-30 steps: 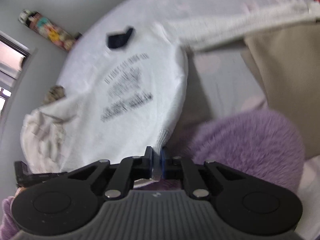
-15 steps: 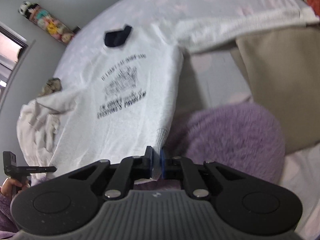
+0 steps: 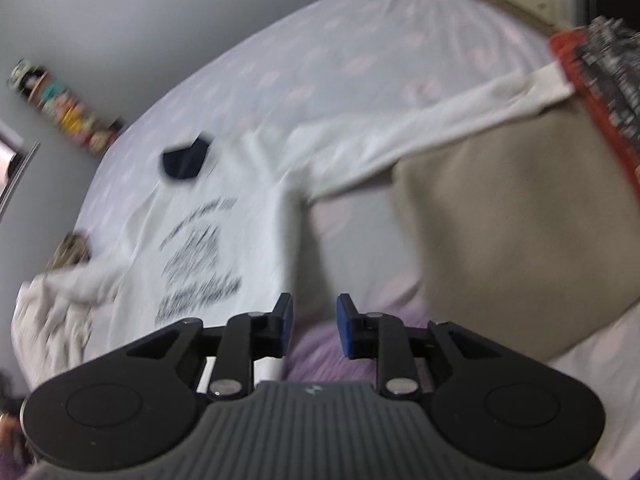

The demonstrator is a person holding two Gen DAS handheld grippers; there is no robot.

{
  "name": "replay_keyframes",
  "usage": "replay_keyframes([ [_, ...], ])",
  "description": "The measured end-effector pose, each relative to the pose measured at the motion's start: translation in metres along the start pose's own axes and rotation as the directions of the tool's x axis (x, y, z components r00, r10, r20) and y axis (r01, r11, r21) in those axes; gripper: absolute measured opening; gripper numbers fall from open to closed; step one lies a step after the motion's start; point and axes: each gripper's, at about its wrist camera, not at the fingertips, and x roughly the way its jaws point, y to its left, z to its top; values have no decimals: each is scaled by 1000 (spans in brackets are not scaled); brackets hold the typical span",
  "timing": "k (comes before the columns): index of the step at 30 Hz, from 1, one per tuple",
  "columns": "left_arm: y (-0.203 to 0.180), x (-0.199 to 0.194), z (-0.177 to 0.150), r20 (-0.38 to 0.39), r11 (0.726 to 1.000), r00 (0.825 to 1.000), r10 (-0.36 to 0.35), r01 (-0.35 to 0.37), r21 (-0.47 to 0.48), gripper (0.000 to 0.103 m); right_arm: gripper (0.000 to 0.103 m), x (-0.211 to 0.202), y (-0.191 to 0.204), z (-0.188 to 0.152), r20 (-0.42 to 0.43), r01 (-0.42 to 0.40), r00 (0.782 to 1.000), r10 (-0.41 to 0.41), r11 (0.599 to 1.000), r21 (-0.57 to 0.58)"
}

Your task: Fold clothes

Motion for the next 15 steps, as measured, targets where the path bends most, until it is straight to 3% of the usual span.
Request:
replay_keyframes([
  [2, -8, 4, 8, 9, 1000, 1000, -5, 5, 7, 40, 28, 9, -9, 19, 23, 15, 1000, -16, 1000, 21],
  [10, -40, 39, 26, -41, 1000, 999, 9, -8, 30, 41, 28, 104, 7, 74, -52, -8, 999, 5, 998, -57],
  [15, -66, 66, 39, -86, 998, 996, 9, -4, 56, 41, 20, 164, 21, 104, -97, -28, 995, 16, 993, -118],
])
